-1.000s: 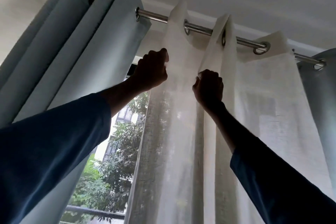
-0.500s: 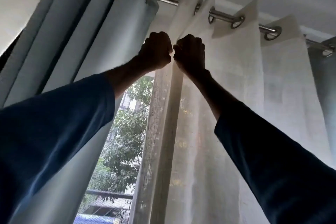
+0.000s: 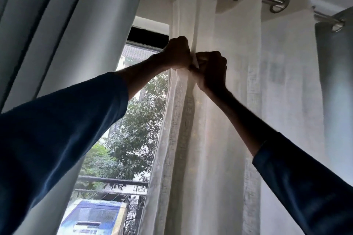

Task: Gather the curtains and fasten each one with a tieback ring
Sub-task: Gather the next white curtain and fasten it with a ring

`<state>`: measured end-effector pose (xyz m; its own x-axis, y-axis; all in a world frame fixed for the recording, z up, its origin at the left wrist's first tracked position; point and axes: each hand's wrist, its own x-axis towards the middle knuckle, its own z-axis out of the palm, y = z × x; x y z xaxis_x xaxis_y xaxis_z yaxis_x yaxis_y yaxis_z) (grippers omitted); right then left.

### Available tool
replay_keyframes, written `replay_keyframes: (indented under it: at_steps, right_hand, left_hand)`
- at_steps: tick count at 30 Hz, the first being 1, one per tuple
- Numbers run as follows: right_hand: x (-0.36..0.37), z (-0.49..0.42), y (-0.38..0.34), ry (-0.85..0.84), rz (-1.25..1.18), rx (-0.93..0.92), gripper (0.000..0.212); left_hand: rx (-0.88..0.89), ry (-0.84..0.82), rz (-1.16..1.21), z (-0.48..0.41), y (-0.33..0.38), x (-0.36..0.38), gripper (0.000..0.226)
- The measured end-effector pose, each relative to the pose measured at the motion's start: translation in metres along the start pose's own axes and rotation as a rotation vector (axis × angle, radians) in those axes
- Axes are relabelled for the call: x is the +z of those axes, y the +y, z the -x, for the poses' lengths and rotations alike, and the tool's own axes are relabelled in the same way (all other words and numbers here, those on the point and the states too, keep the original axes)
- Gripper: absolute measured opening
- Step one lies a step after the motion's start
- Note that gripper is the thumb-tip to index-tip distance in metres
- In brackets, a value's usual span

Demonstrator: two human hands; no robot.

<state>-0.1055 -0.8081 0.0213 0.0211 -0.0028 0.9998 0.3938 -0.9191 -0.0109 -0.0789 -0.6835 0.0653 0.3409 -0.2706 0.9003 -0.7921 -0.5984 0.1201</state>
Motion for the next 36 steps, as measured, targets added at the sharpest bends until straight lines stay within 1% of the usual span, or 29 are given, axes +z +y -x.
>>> replay_keyframes:
  at_steps: [1, 3, 5, 7, 9, 12, 14, 16, 17, 19, 20, 22, 24, 26, 28, 29, 31, 32, 34, 36]
  right_hand:
    - [-0.002, 0.005, 0.002, -0.005, 0.06, -0.035, 0.031]
    - [-0.004, 0.013, 0.005, -0.02, 0.168, -0.105, 0.017]
    - [-0.005, 0.02, 0.006, -0.056, 0.253, -0.16, 0.006]
    - [-0.006, 0.024, 0.01, -0.064, 0.323, -0.214, 0.008]
    - [-0.009, 0.027, 0.015, -0.034, 0.379, -0.269, 0.015]
    - [-0.012, 0.031, 0.024, -0.022, 0.45, -0.322, 0.027]
    - [-0.009, 0.034, 0.025, -0.044, 0.447, -0.318, 0.03]
    - [-0.004, 0.038, 0.019, -0.067, 0.391, -0.293, 0.021]
    - [-0.002, 0.04, 0.015, -0.08, 0.355, -0.285, 0.016]
    - [0.001, 0.044, 0.011, -0.093, 0.267, -0.279, 0.009]
    - [0.0, 0.045, 0.012, -0.095, 0.217, -0.291, 0.003]
    - [-0.005, 0.046, 0.016, -0.133, 0.127, -0.32, 0.013]
    - [-0.015, 0.044, 0.024, -0.153, 0.031, -0.289, 0.023]
    - [-0.027, 0.037, 0.038, -0.028, 0.074, -0.244, 0.026]
    - [-0.041, 0.027, 0.057, 0.151, 0.265, -0.179, 0.021]
    - [-0.048, 0.021, 0.065, 0.212, 0.363, -0.138, 0.027]
    - [-0.06, 0.008, 0.081, 0.244, 0.494, -0.051, 0.053]
    - [-0.065, 0.003, 0.086, 0.237, 0.519, -0.002, 0.066]
    - [-0.07, -0.005, 0.093, 0.213, 0.492, 0.099, 0.086]
    - [-0.072, -0.011, 0.096, 0.223, 0.483, 0.182, 0.097]
  left_hand:
    - [-0.02, 0.008, 0.078, 0.001, 0.002, 0.003, 0.013]
    - [-0.065, 0.012, 0.184, 0.002, 0.007, 0.006, 0.02]
    - [-0.105, 0.041, 0.254, 0.003, 0.011, 0.01, 0.02]
    - [-0.151, 0.09, 0.308, 0.005, 0.014, 0.012, 0.021]
    - [-0.145, 0.109, 0.253, 0.006, 0.014, 0.012, 0.019]
    - [-0.116, 0.082, 0.178, 0.008, 0.011, 0.014, 0.014]
    - [-0.131, 0.069, 0.229, 0.007, 0.01, 0.018, 0.016]
    - [-0.16, 0.095, 0.284, 0.005, 0.013, 0.024, 0.022]
    - [-0.165, 0.123, 0.265, 0.004, 0.014, 0.028, 0.03]
    - [-0.152, 0.177, 0.155, 0.002, 0.013, 0.033, 0.045]
    - [-0.137, 0.195, 0.105, 0.002, 0.012, 0.035, 0.045]
    - [-0.107, 0.212, 0.035, 0.001, 0.005, 0.035, 0.039]
    - [-0.102, 0.224, 0.0, 0.001, -0.002, 0.033, 0.036]
    - [-0.099, 0.235, -0.019, 0.001, -0.011, 0.032, 0.033]
    - [-0.113, 0.231, -0.033, 0.001, -0.018, 0.032, 0.031]
    - [-0.116, 0.228, -0.034, 0.0, -0.021, 0.032, 0.03]
    - [-0.101, 0.23, -0.044, 0.0, -0.027, 0.032, 0.024]
    - [-0.091, 0.229, -0.053, 0.0, -0.029, 0.032, 0.021]
    - [-0.077, 0.228, -0.065, 0.001, -0.032, 0.032, 0.02]
    - [-0.072, 0.231, -0.065, 0.002, -0.036, 0.03, 0.021]
